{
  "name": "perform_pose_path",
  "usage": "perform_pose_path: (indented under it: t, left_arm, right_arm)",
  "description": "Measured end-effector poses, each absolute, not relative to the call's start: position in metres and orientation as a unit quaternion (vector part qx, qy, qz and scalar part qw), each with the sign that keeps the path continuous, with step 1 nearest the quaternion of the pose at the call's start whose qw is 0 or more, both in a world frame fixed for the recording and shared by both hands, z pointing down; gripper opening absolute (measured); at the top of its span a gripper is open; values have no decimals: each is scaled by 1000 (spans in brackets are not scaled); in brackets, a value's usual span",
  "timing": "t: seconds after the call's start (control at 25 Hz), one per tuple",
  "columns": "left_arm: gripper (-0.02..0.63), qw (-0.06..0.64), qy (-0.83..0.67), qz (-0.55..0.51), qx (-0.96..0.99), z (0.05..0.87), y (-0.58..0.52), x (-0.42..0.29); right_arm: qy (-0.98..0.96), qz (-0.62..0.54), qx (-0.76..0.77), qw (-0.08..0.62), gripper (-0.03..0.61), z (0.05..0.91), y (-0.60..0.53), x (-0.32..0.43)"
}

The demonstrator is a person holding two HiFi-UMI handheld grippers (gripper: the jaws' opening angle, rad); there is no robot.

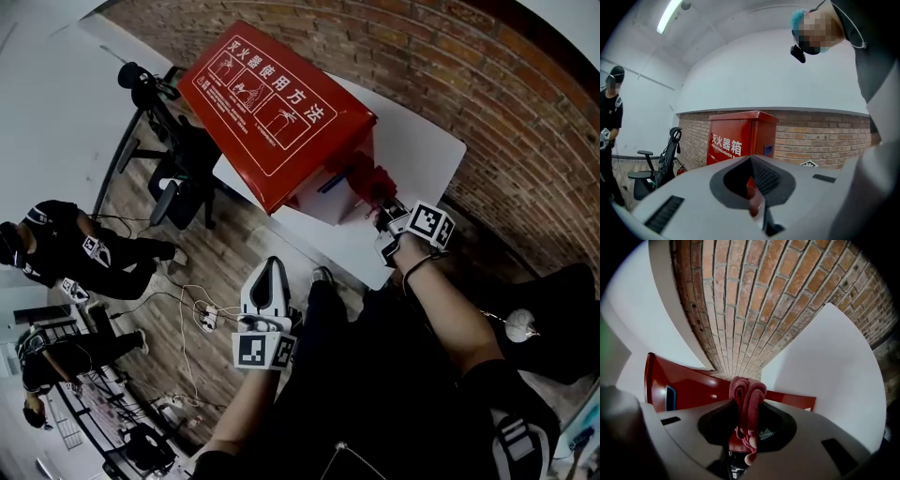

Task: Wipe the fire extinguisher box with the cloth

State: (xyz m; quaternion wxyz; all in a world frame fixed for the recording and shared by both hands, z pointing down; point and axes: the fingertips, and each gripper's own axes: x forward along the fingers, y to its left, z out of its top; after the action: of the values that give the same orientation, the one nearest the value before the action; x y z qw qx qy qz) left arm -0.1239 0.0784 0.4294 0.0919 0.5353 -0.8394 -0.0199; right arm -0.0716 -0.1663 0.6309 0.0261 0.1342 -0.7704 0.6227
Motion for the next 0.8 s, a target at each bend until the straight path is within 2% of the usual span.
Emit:
perform_pose_path:
  t: [0.8]
  left_arm:
    - [30, 93, -835, -39, 541, 429, 65, -132]
  right_arm:
    - [-746, 637, 173, 87, 104, 695, -165, -72]
